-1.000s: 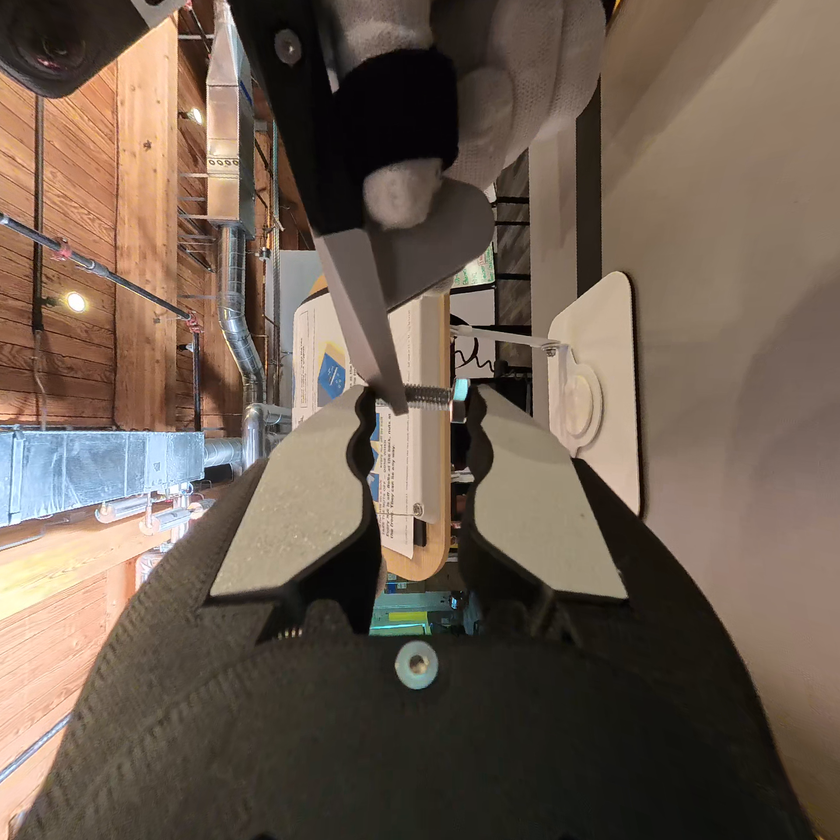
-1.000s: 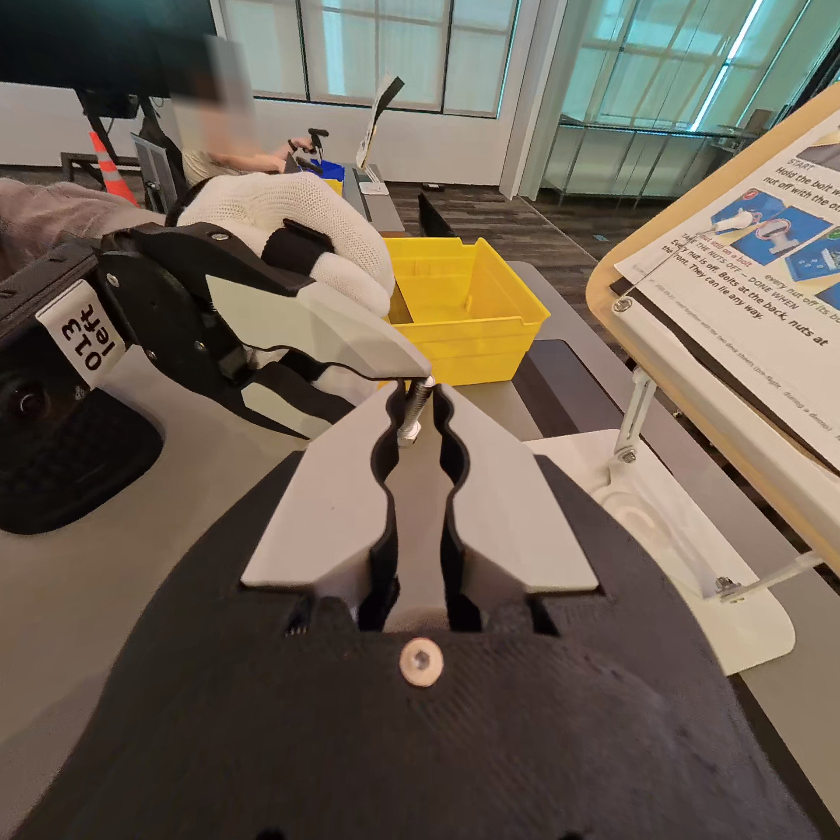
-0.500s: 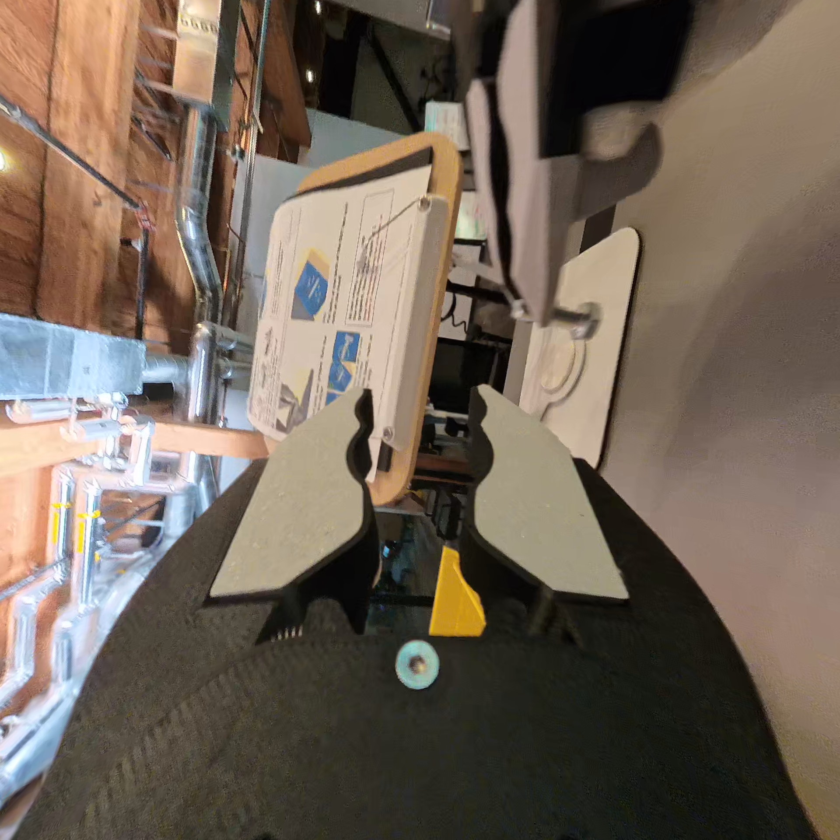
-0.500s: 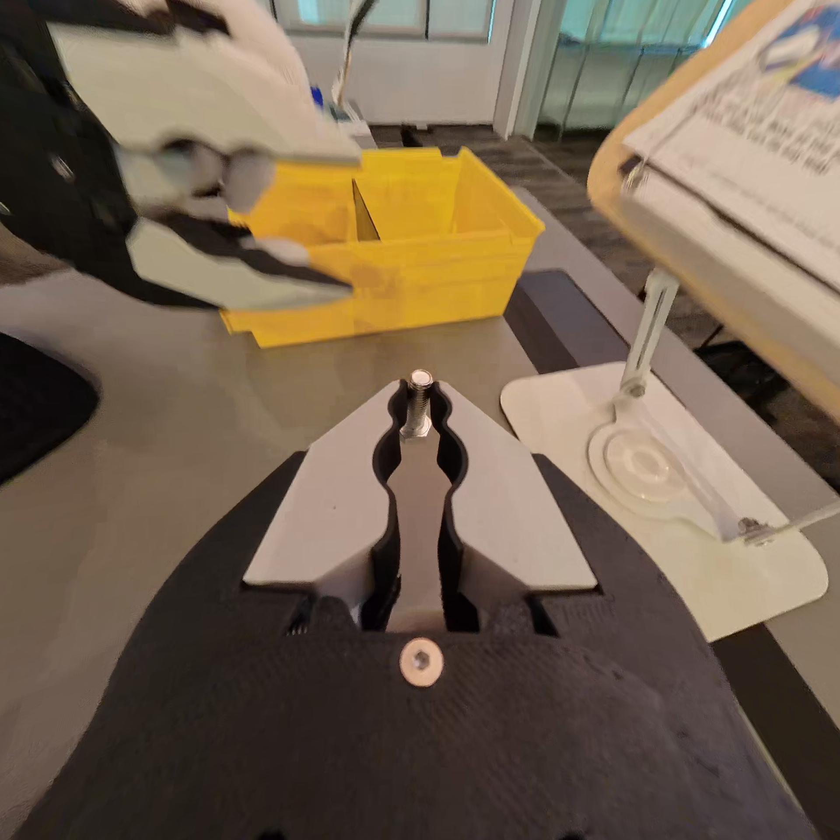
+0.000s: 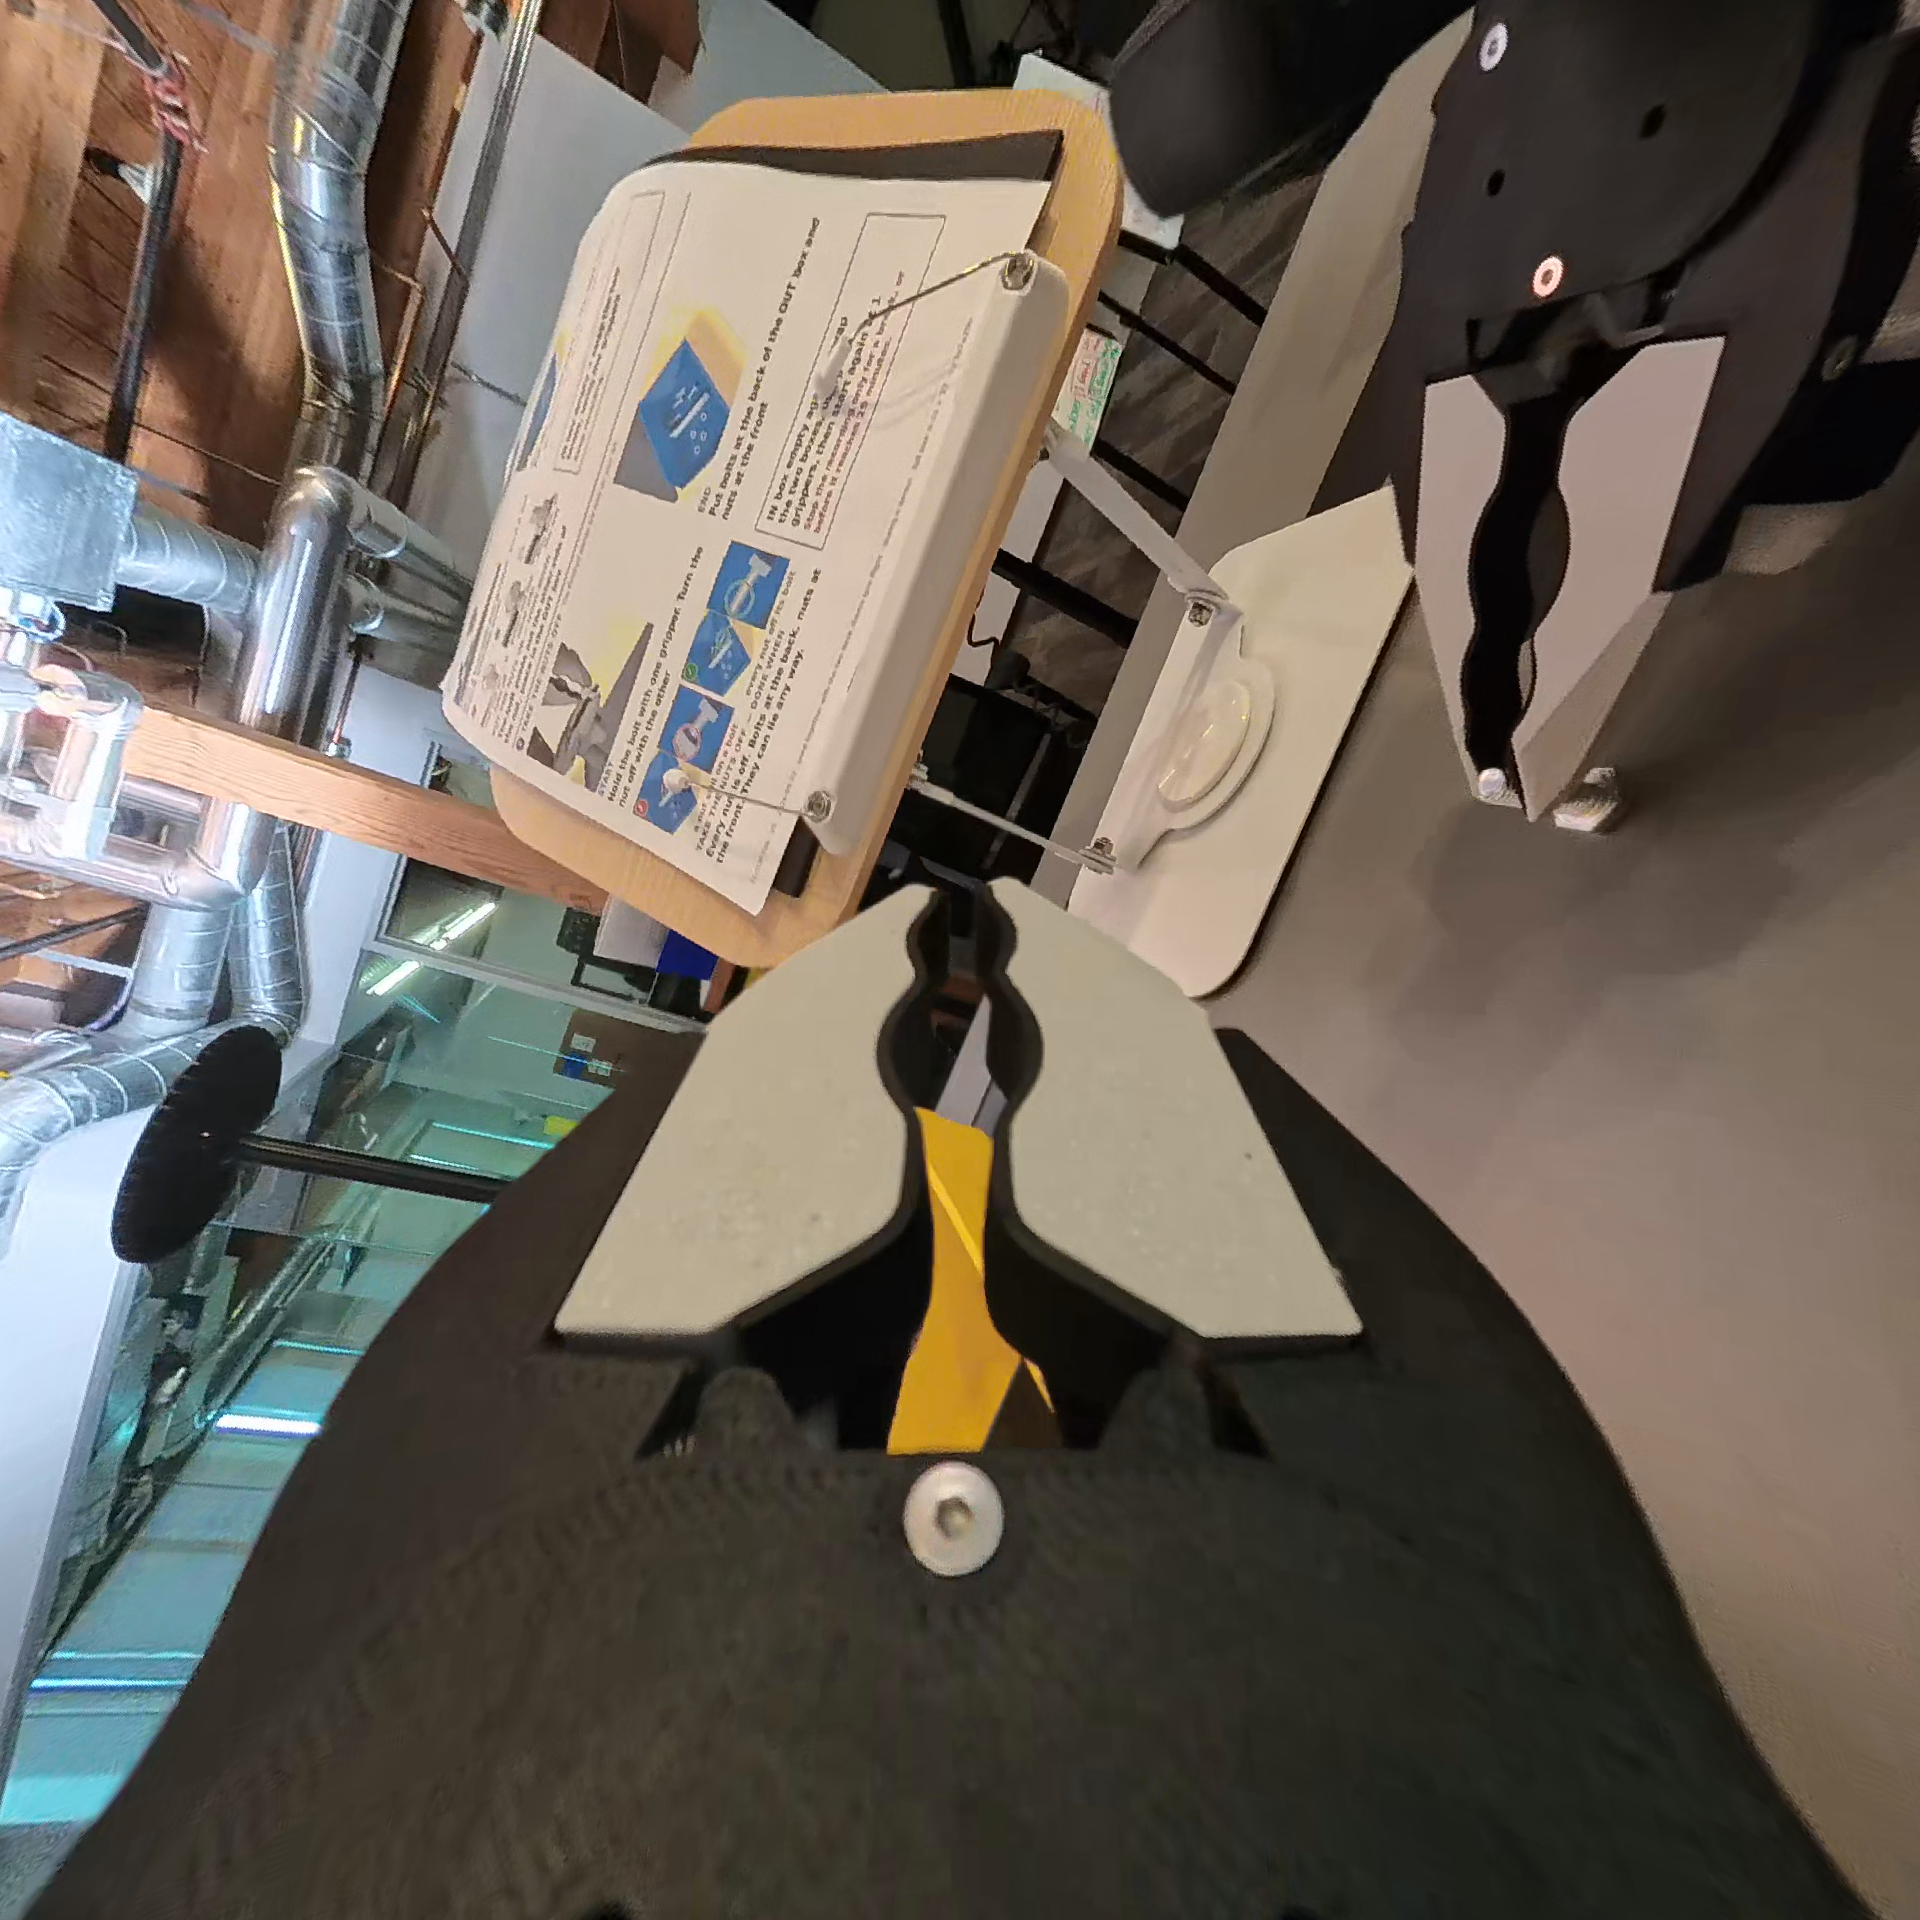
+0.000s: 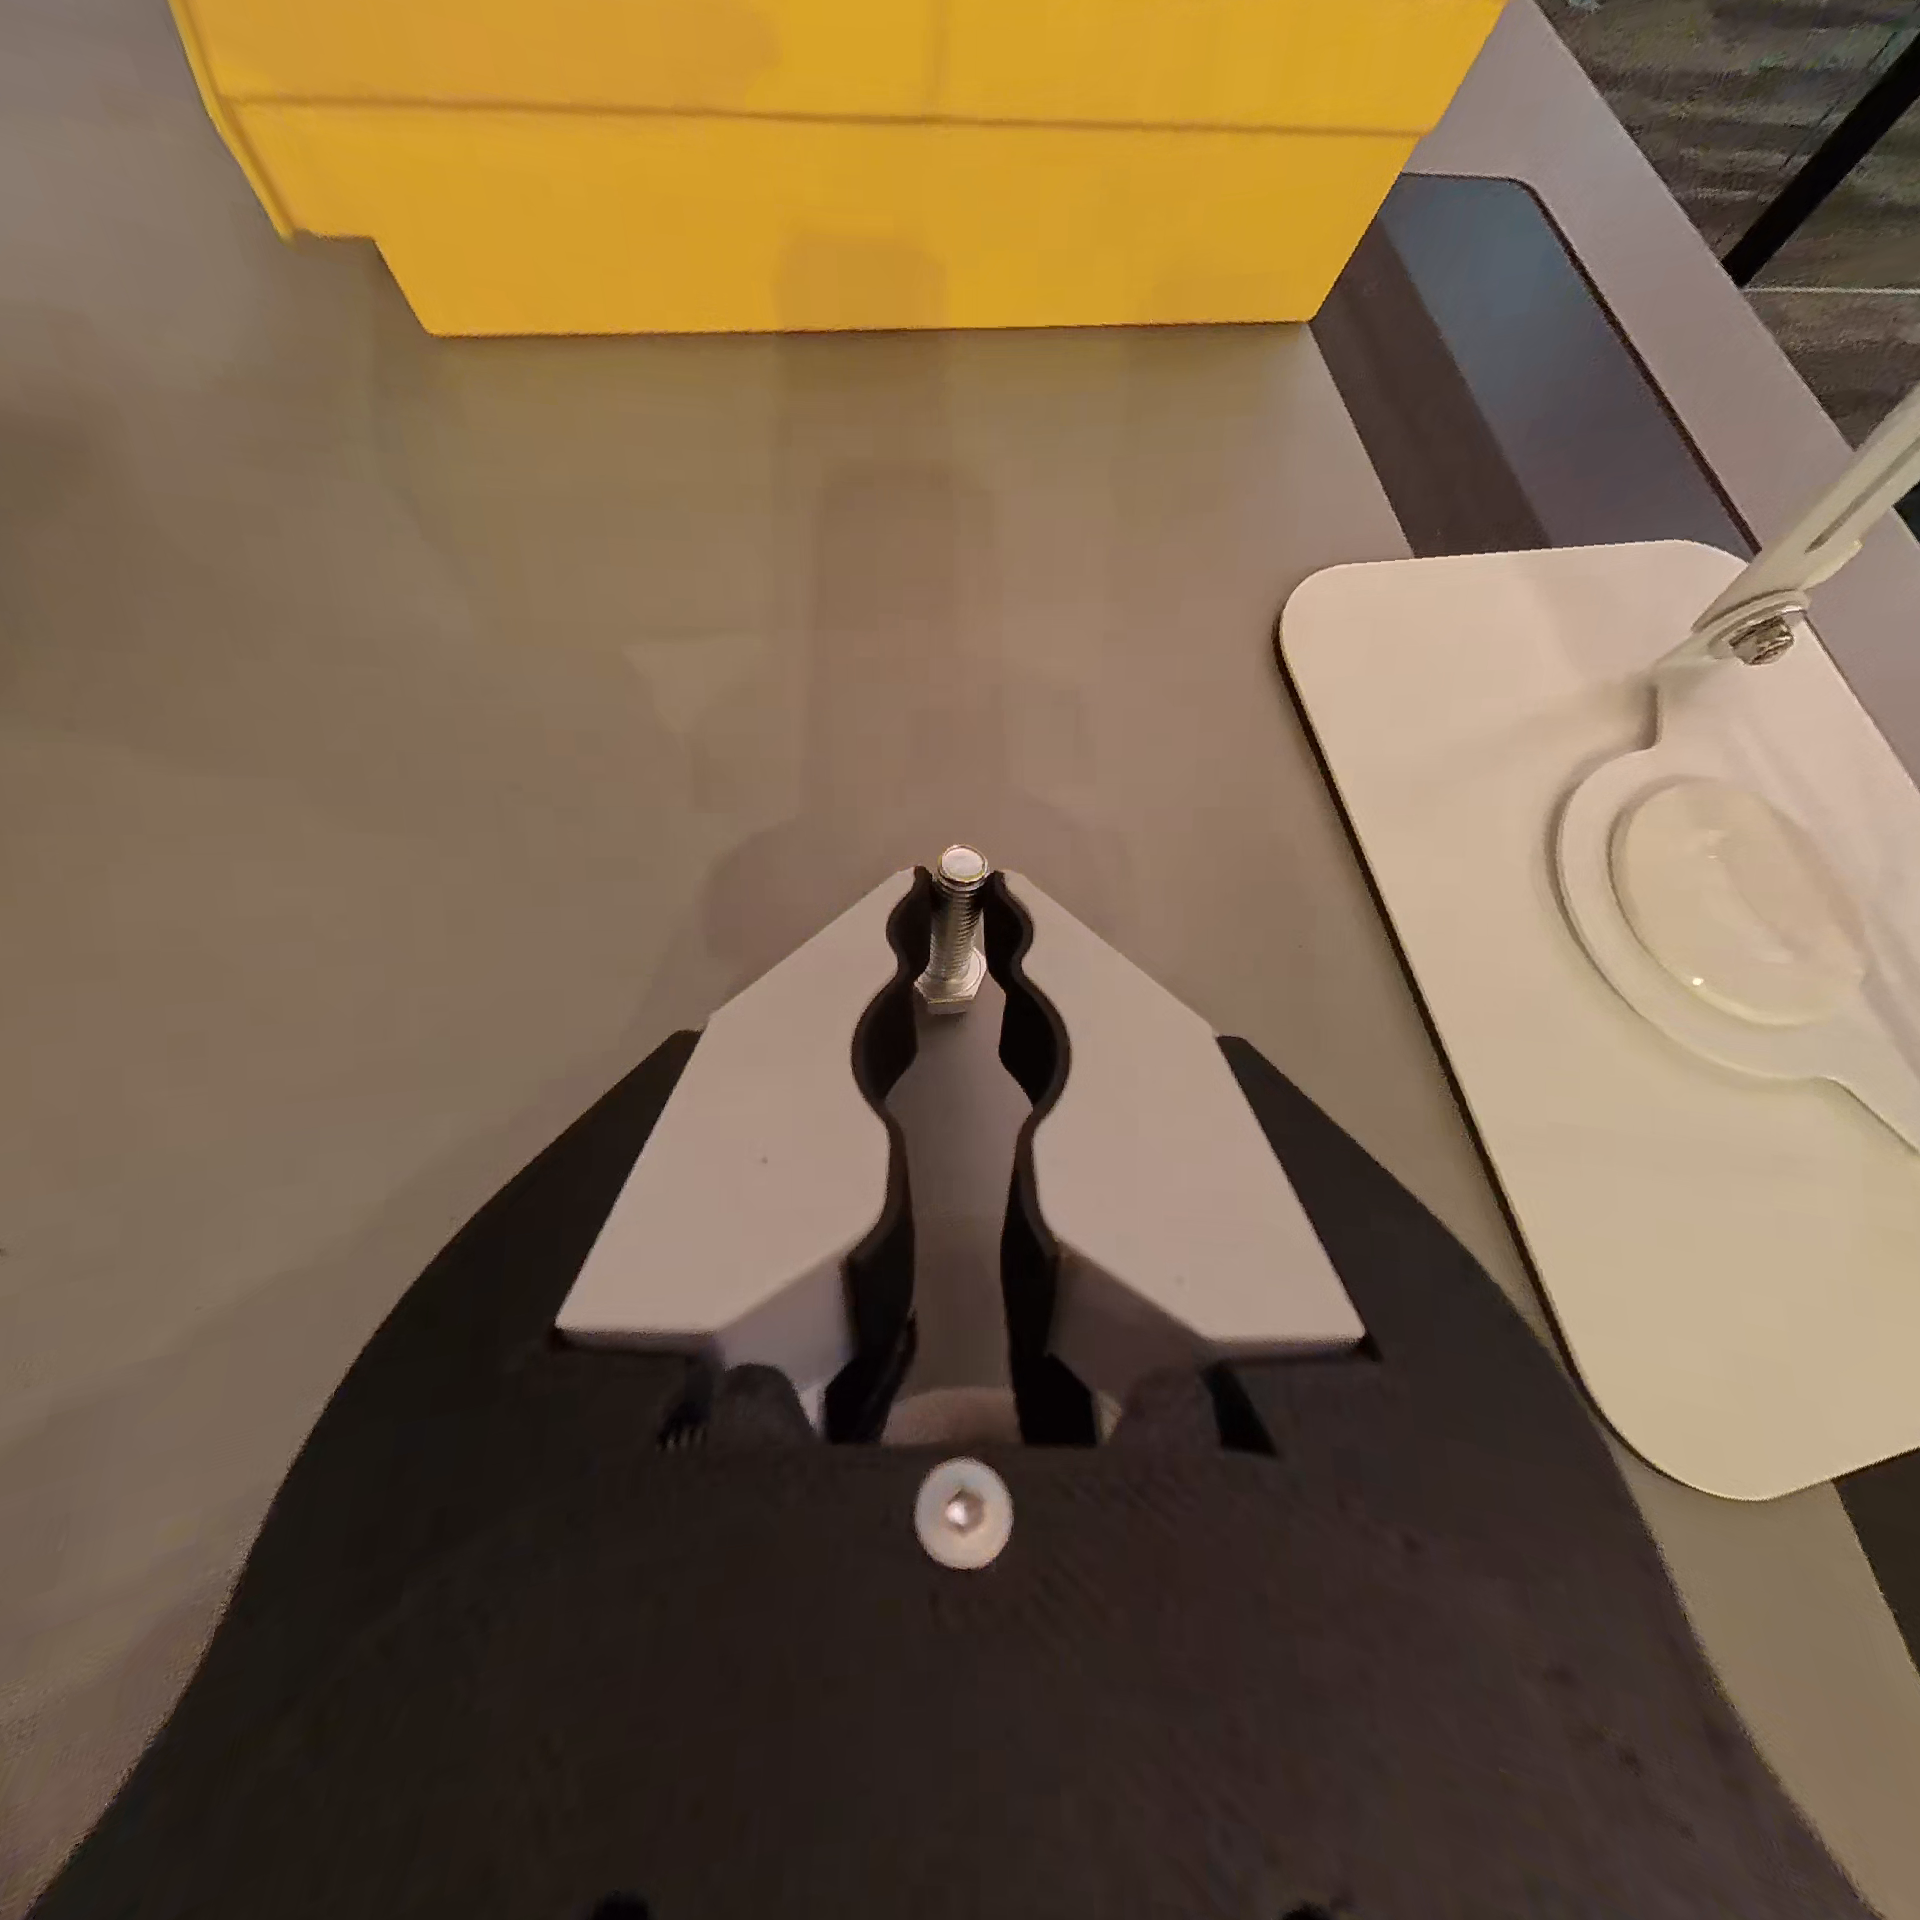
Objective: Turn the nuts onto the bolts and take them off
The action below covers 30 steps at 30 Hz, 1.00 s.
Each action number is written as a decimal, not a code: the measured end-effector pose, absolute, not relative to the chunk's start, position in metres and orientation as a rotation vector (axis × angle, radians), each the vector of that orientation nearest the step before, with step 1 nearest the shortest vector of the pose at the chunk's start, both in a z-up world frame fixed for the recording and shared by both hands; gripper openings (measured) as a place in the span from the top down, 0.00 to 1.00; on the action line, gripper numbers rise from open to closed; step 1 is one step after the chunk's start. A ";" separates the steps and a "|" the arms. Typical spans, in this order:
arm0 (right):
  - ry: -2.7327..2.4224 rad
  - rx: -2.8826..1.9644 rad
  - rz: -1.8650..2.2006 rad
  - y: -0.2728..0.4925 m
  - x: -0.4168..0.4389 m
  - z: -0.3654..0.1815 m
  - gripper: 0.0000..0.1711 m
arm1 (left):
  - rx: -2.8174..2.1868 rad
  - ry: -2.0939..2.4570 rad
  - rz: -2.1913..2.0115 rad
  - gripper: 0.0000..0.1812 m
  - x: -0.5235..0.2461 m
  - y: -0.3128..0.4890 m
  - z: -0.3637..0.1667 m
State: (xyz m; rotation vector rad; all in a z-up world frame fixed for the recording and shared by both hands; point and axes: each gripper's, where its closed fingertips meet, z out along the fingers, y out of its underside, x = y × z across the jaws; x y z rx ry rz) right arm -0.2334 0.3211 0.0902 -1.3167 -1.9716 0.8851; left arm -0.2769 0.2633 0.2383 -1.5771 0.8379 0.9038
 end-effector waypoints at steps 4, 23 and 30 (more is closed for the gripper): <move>-1.986 -1.309 0.868 0.323 -0.230 0.090 0.95 | -1.599 0.820 0.896 0.98 -0.280 0.259 0.234; -1.940 -1.332 0.889 0.337 -0.221 0.102 0.81 | -1.947 0.605 0.775 0.92 -0.367 0.219 0.235; -1.921 -1.361 0.886 0.344 -0.218 0.100 0.81 | -2.404 0.608 0.569 0.91 -0.424 0.173 0.182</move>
